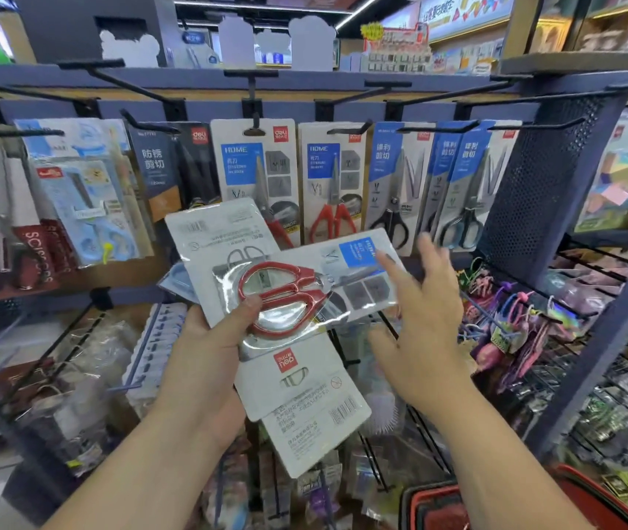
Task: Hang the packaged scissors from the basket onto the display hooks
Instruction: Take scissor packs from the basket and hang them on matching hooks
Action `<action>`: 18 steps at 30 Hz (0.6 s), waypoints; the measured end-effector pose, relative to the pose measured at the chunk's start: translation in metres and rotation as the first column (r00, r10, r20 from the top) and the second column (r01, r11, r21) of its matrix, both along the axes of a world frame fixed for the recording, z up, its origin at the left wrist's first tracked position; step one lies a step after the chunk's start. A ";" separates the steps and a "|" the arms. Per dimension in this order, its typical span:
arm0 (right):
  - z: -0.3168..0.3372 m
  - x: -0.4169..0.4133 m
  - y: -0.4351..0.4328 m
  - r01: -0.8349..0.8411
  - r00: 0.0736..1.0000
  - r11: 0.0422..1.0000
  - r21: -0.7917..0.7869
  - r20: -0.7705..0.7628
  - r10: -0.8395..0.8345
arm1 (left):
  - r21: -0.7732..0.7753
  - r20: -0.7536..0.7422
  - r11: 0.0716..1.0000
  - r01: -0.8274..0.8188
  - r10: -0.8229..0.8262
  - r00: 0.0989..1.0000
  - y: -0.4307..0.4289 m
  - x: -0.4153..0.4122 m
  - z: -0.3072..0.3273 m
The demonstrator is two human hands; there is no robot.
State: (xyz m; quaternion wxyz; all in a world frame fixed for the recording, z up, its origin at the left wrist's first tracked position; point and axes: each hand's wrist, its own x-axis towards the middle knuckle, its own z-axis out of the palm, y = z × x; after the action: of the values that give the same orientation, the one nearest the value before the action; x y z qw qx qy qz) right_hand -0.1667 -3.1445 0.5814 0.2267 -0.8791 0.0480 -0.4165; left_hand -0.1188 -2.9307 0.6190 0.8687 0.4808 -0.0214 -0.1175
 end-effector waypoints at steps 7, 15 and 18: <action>0.025 0.014 0.035 -0.343 0.929 0.026 0.939 0.334 0.162 | -0.035 0.077 0.999 0.015 -0.012 0.997 0.013 -0.005 0.003; 0.075 0.045 0.036 -0.521 0.850 0.046 0.852 0.514 0.113 | -0.047 0.012 0.992 -0.119 0.120 0.993 0.034 0.003 -0.009; 0.092 0.046 0.033 -0.534 0.844 0.200 0.822 0.503 0.185 | -0.017 0.045 0.977 -0.213 0.214 0.976 0.047 0.006 -0.007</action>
State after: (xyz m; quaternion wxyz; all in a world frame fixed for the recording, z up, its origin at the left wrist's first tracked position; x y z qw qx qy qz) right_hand -0.1212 -3.1119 0.6737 0.7935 -0.4850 0.0393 -0.3656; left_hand -0.1128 -2.8836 0.6120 0.8783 0.4778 0.0093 -0.0122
